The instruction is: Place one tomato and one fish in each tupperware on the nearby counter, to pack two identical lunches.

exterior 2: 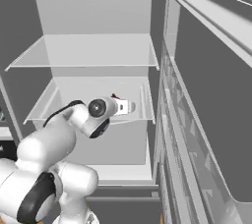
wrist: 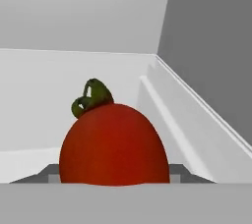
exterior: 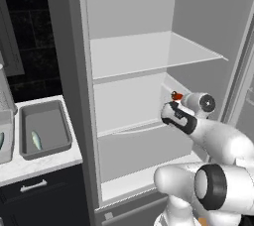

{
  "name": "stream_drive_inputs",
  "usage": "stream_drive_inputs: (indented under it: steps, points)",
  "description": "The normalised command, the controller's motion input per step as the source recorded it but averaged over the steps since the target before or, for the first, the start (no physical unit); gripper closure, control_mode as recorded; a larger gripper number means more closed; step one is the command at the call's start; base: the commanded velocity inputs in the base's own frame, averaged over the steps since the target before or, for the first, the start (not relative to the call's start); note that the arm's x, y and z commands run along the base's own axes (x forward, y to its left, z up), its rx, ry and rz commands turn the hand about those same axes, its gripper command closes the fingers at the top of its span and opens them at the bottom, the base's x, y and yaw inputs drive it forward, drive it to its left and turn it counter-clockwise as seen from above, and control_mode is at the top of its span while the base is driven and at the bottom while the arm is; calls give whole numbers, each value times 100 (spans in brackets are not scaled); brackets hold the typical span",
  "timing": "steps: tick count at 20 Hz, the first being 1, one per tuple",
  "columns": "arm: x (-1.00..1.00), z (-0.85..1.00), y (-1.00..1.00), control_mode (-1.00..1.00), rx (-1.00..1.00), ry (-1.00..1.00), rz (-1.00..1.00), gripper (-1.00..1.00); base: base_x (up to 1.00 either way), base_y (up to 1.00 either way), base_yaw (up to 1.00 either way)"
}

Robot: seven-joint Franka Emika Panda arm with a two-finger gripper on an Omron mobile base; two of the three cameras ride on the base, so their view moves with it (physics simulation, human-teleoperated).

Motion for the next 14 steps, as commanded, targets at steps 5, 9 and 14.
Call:
stream_drive_inputs:
  steps: [5,9,14]
  points:
    - [-100,100,24,-100,-6,12,12,100,0,0,0]
    - [-100,100,15,-100,-2,27,12,100,0,0,0]
    - [-100,100,7,-100,0,23,14,100,0,0,0]
